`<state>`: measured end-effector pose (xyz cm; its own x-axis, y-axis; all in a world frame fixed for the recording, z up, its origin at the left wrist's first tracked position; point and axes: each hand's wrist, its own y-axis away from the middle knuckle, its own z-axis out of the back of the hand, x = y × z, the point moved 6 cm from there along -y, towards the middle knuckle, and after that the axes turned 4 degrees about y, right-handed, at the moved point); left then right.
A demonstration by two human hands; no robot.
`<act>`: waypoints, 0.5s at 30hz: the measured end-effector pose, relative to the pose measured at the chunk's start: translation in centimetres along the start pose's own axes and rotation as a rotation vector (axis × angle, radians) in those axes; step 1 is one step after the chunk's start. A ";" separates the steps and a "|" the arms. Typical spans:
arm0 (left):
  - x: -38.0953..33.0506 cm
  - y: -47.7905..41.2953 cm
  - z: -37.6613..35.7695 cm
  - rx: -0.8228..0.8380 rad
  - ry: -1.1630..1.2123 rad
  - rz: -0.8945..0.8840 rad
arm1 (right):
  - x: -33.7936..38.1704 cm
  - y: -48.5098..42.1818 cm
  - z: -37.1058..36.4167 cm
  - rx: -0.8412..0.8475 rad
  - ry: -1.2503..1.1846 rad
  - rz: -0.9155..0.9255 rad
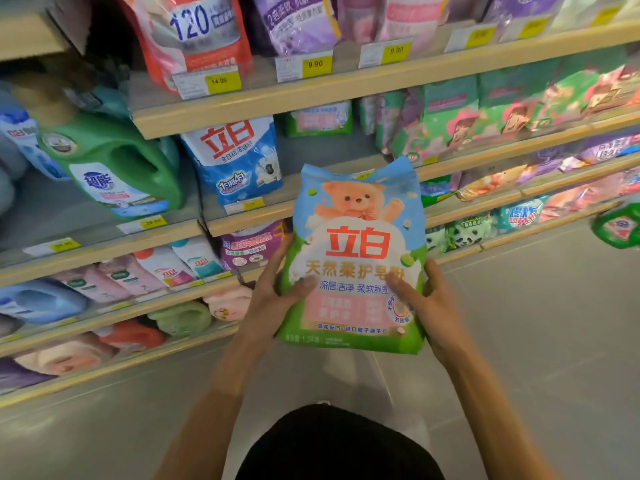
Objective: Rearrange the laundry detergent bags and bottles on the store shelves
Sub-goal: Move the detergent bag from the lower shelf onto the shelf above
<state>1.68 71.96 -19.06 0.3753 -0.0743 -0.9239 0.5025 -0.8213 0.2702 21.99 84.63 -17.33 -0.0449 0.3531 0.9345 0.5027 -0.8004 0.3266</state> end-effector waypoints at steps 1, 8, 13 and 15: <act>0.3 -0.6 -0.8 -0.008 0.003 0.005 | 0.2 -0.9 0.8 0.011 0.011 0.010; 0.9 -4.4 -7.7 -0.149 0.039 -0.003 | 2.3 -7.2 7.1 0.120 0.044 -0.005; 1.6 -6.2 -11.5 -0.232 0.053 -0.014 | 4.1 -11.5 10.4 0.227 0.168 -0.005; 2.0 -6.9 -12.3 -0.259 0.033 -0.024 | 4.3 -13.3 11.2 0.247 0.228 0.011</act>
<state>8.55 84.45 -19.49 0.3839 -0.0347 -0.9227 0.6927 -0.6500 0.3127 24.78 102.27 -19.23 -0.2163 0.2058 0.9544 0.6971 -0.6519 0.2985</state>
